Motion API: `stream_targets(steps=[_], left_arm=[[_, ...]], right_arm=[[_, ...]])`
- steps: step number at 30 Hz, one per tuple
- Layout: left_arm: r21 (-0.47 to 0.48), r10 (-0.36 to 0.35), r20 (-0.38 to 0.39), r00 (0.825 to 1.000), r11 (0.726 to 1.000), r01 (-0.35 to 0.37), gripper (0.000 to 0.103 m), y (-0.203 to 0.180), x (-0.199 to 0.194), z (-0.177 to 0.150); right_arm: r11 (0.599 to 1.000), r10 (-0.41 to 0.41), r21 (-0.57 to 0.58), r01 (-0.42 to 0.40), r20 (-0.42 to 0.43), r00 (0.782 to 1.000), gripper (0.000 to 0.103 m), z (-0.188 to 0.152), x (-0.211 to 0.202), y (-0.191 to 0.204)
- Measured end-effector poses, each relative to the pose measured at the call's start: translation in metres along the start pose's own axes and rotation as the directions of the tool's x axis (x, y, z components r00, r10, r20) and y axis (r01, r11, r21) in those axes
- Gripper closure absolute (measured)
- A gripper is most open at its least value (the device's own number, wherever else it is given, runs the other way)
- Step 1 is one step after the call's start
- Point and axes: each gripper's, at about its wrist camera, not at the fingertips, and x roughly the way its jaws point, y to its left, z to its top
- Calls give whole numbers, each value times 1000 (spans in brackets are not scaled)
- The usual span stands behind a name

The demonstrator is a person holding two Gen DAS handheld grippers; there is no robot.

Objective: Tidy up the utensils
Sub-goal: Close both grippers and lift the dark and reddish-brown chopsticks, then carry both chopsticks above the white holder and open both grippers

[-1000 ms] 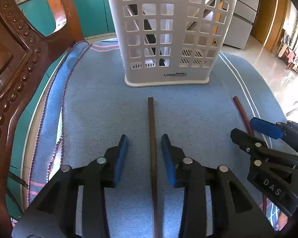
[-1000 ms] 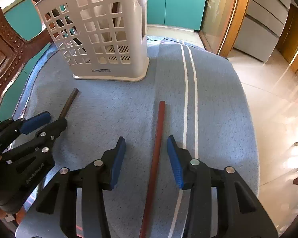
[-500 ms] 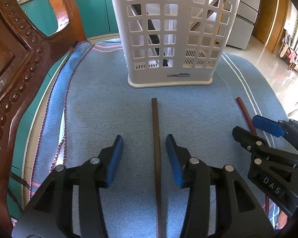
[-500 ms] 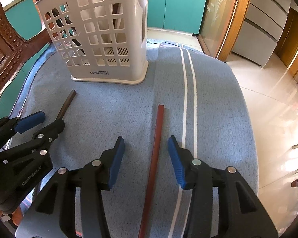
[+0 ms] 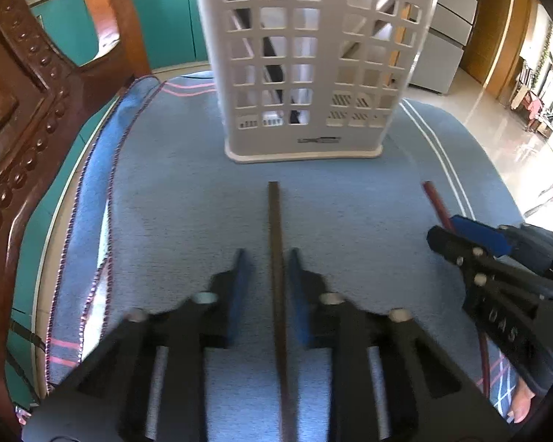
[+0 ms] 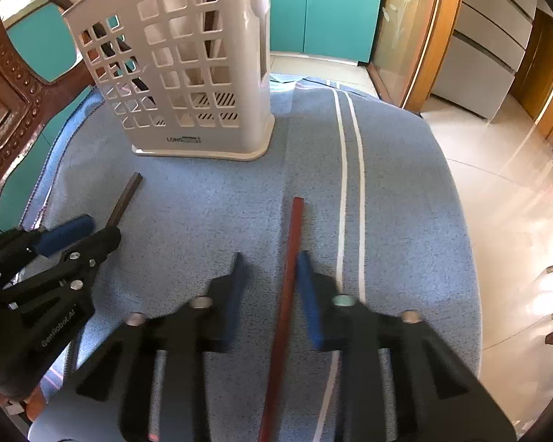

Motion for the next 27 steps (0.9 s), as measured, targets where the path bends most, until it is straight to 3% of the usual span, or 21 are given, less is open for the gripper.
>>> stream_targets(steps=[1, 7, 11, 15, 19, 22, 26, 27], left_arm=[[0, -5, 0, 1000, 1000, 5, 96, 0, 0, 0], [-34, -22, 34, 999, 999, 23, 96, 8, -8, 4], [-61, -43, 121, 992, 997, 51, 96, 19, -44, 10], [-79, -75, 252, 965, 992, 98, 96, 33, -106, 18], [-95, -100, 411, 906, 984, 152, 96, 49, -178, 27], [-105, -99, 539, 837, 977, 184, 96, 64, -233, 41], [-127, -84, 665, 742, 966, 223, 96, 83, -278, 72], [-140, -72, 700, 711, 962, 235, 96, 88, -287, 81]], right_arm=[[1000, -1, 0, 1, -3, 1000, 95, 1, 0, -1], [997, 72, 38, -73, 18, 997, 97, 3, -8, -15], [992, 122, 25, -125, 101, 987, 97, 6, -41, -20], [978, 204, 4, -209, 196, 959, 97, 14, -92, -26], [963, 263, -20, -269, 299, 917, 97, 26, -146, -31], [943, 319, -34, -331, 376, 870, 97, 43, -183, -36], [928, 347, -70, -367, 521, 779, 97, 83, -235, -39], [925, 350, -72, -374, 546, 761, 97, 90, -244, -41]])
